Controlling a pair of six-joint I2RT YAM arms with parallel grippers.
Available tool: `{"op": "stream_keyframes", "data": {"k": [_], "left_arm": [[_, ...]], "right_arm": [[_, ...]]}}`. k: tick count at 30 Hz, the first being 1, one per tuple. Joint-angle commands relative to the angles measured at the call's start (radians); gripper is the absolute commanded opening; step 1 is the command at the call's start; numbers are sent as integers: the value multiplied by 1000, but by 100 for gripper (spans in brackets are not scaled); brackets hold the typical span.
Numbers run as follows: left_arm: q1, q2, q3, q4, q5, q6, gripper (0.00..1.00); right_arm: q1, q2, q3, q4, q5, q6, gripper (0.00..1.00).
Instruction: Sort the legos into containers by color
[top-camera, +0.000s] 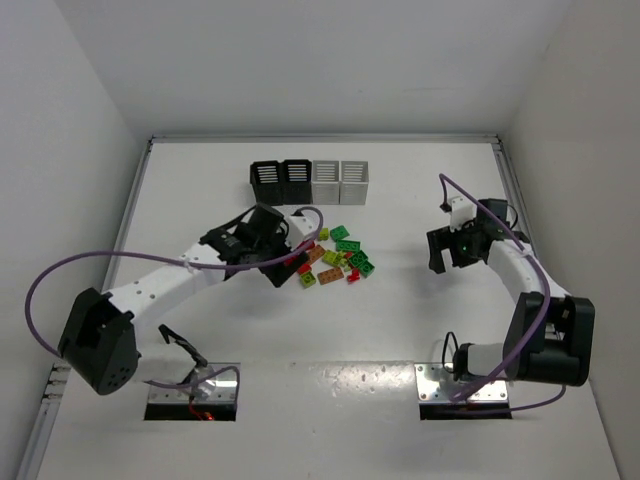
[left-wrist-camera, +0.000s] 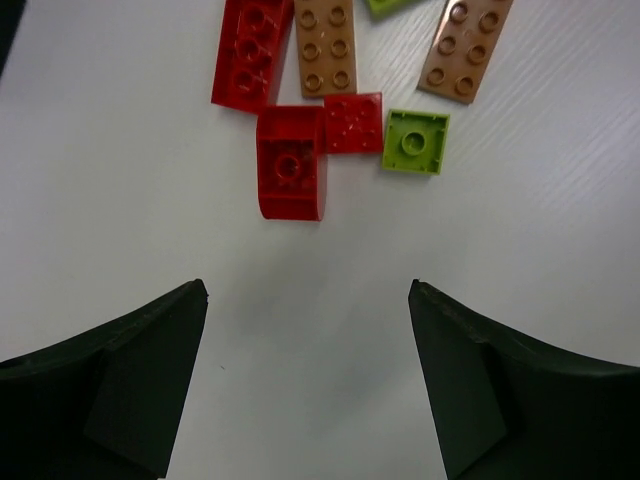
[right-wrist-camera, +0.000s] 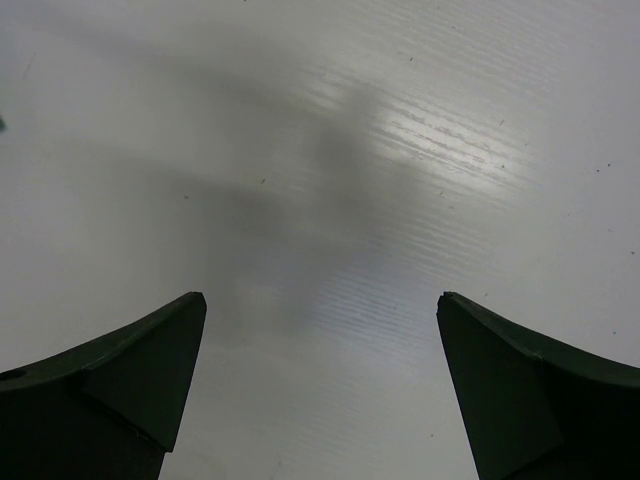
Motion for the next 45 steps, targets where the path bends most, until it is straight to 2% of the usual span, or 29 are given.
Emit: {"op": "stream_keyframes", "data": {"k": [1,5,16,21,23,31,37,41,45], "left_arm": [[-34,39,-1,-1,-125,-57,88],[-76,125,21,25,-202,-83,88],[-88,271,67,78,-211,-83,85],[-57,328,94,88,-191,-74,71],[-45,351,104,97,-168,-74,62],[-4,414,125,98,-150,-63,52],[-4,423,134,98,-140,-63,25],[5,379,134,87,-165,-63,20],[39,276,203,62,-176,-86,17]], "right_arm": [[8,6,38,-8,-25,13,100],[8,6,38,-17,-35,13,100],[8,-3,38,-28,-35,4,100],[8,-3,29,-28,-35,4,100],[-1,-3,29,-28,-44,4,100],[-1,6,29,-28,-44,4,100],[-1,6,29,-28,-44,4,100],[-1,-5,19,-37,-74,4,100],[9,-31,32,-49,-149,23,97]]}}
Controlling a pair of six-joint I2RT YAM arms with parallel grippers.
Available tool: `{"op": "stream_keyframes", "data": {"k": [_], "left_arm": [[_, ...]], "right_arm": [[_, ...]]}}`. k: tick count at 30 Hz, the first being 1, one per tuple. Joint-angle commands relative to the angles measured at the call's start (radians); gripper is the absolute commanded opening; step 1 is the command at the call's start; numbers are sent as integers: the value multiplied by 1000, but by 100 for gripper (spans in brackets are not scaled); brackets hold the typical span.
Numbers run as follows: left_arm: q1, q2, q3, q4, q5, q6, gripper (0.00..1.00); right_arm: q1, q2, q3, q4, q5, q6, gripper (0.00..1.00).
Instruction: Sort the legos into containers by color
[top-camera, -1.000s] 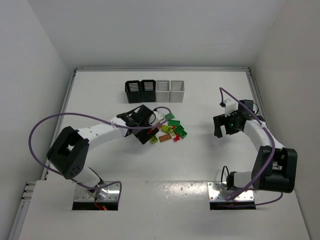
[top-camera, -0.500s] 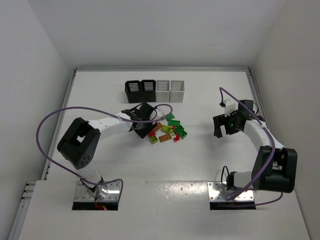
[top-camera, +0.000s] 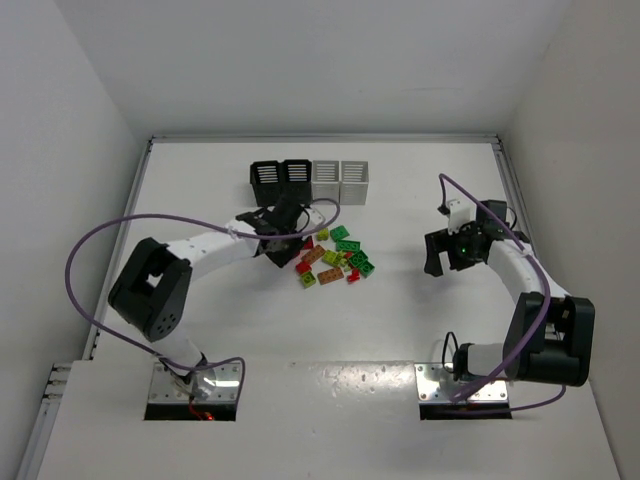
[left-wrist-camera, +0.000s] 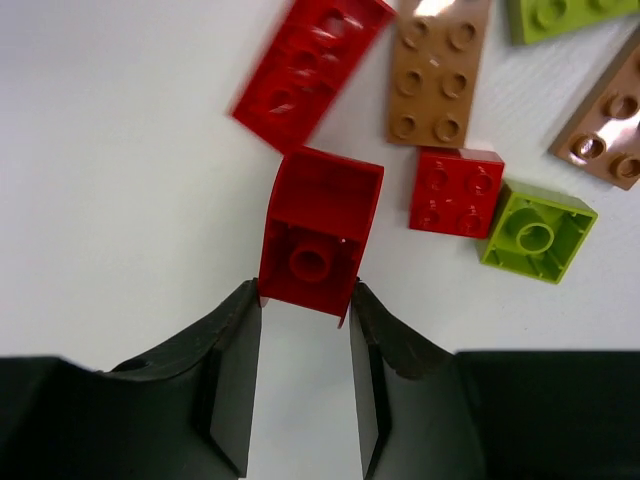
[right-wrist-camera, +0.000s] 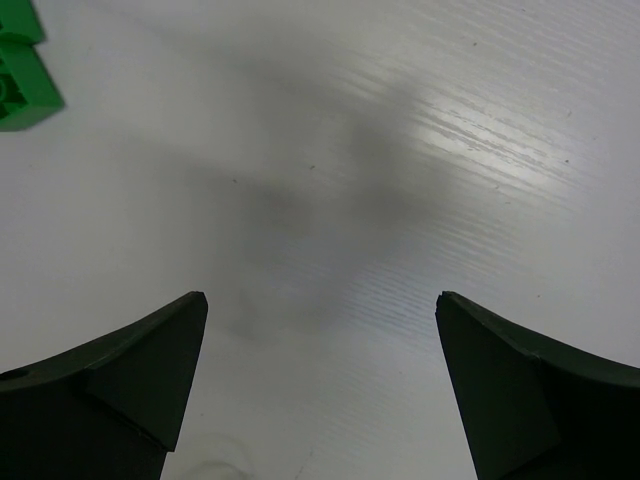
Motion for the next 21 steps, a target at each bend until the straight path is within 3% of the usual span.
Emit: {"op": "stream_keyframes", "data": {"k": [1,7,12,21], "left_arm": [[53,-133,112,-30,-18,-35,15],[176,-158,360,-144,-36,-114,9],[266,-52,569,-179,-98,-153,9],[371,179,682,-191,-1,-174,9]], "right_arm": [[9,-37,32,0,-100,29,97],[19,-63,84,10,-176,126,95],[28,-31,114,10,-189,167,95],[55,-6,157,-27,-189,179,94]]}}
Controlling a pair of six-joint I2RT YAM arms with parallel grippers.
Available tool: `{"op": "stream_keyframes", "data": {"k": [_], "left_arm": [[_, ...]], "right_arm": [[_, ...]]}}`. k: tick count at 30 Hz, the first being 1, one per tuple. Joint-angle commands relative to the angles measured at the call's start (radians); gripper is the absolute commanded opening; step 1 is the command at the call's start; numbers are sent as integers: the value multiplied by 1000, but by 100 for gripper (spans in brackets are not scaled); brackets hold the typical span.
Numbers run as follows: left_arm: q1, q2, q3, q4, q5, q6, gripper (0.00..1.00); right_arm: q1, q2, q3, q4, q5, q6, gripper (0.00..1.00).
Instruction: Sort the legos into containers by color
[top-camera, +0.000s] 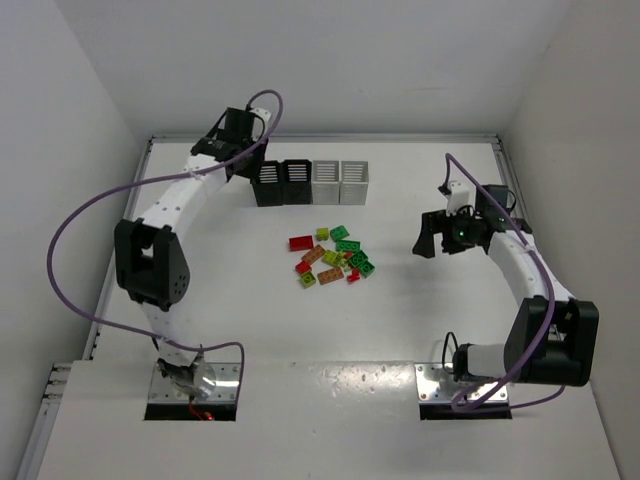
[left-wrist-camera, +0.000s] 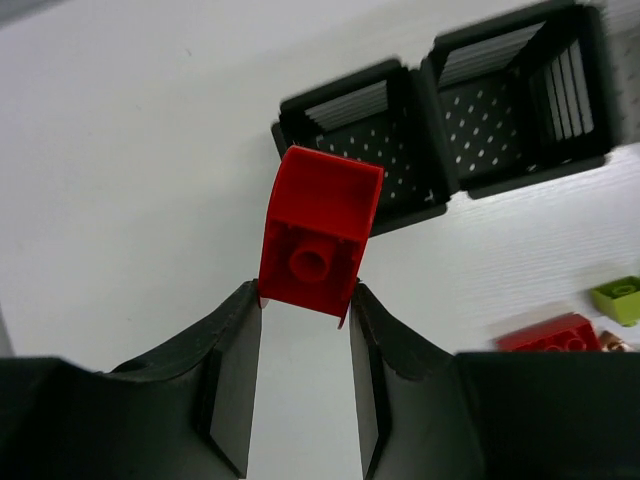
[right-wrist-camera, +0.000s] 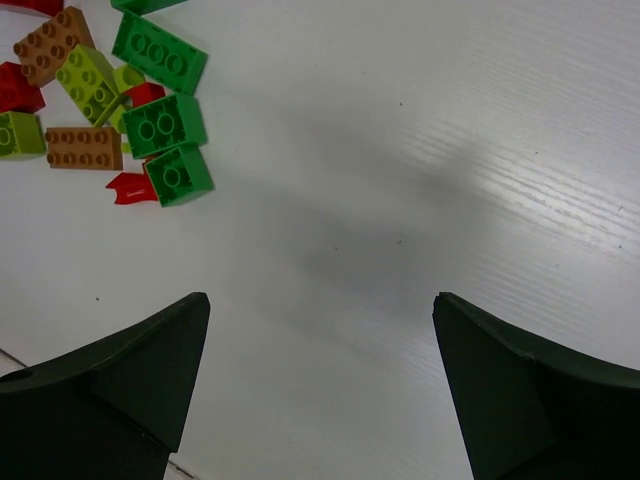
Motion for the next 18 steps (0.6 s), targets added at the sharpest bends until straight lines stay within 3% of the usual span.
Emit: {"op": "stream_keyframes", "data": {"k": [1,18], "left_arm": [[28,50,39,-36,54,-24,10],[38,178,161,-36,82,-24,12]], "right_arm": [[15,2,37,-2,-33,15,94],[73,21,19,18,-23,45,94]]}}
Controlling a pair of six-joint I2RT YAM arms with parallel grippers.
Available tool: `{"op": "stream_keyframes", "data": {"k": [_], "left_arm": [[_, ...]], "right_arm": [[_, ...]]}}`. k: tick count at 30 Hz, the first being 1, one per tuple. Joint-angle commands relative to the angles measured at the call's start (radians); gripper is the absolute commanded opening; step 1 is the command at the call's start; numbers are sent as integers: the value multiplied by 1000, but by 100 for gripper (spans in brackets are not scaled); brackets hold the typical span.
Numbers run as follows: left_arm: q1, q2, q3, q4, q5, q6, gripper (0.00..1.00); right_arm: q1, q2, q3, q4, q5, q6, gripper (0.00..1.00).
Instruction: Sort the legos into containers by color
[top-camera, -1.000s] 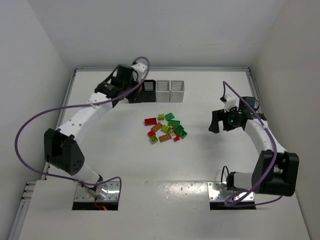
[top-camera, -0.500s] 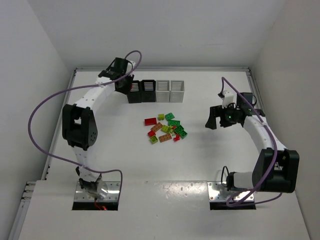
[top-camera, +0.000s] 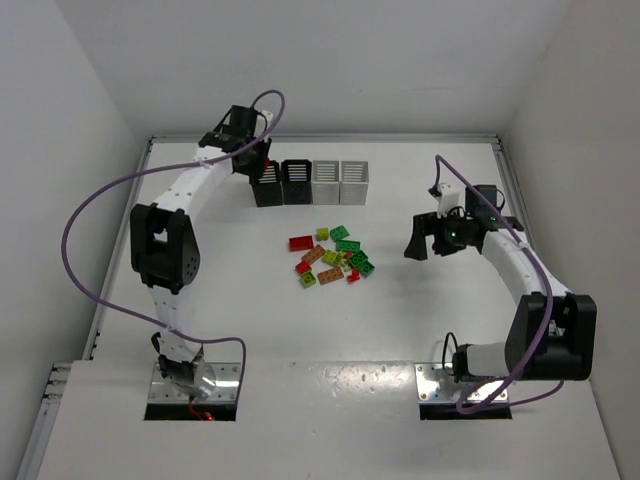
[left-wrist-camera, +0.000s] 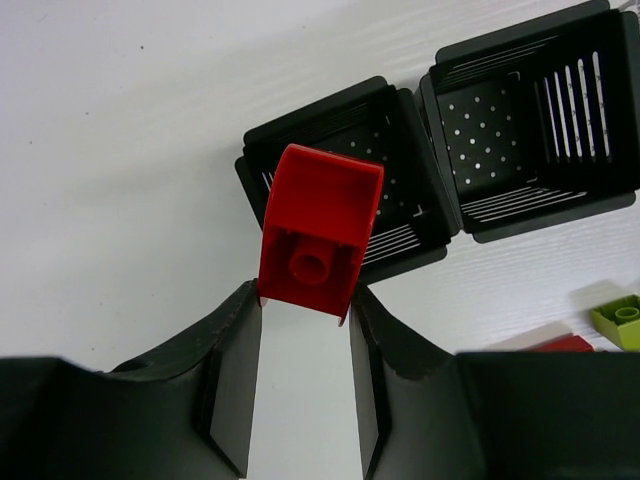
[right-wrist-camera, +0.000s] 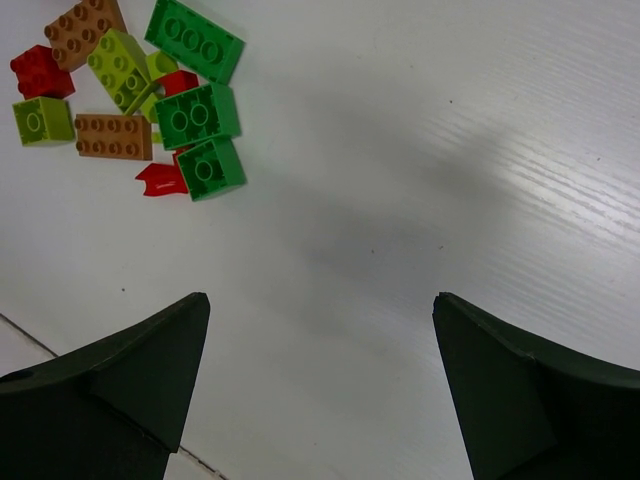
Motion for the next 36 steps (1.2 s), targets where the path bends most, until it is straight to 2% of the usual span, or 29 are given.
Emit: {"op": "stream_keyframes", "data": {"k": [1,3,5,6,7,10,17,22,28,29,36], "left_arm": [[-4,21,43,8,8,-8,14],[-4,21,43,8,-1,-8,17],[-13,32,43,8,-1,1,26],[-13,32,43,8,-11,1,39],[-13,32,52,8,-11,1,45],[-13,32,63,8,-11,1,56],[-22,-72,132,20,-8,-10,58],[-22,-178,170,-10,-8,-57,66],[5,-353,21,-1,-48,-70,75],[22,-370,-1,8,-48,-70,75],[114,-451,-115,8,-15,-70,77]], "right_arm": [[11,0,19,25,-12,9,94],[11,0,19,25,-2,9,94],[22,0,19,25,7,9,94],[22,0,19,25,7,9,94],[31,0,19,25,7,9,94],[41,0,19,25,7,9,94],[136,20,28,43,71,-26,91],[228,52,39,43,125,-45,88],[361,128,10,98,215,-27,90],[376,144,-2,111,234,-27,95],[462,220,-3,207,405,4,96]]}}
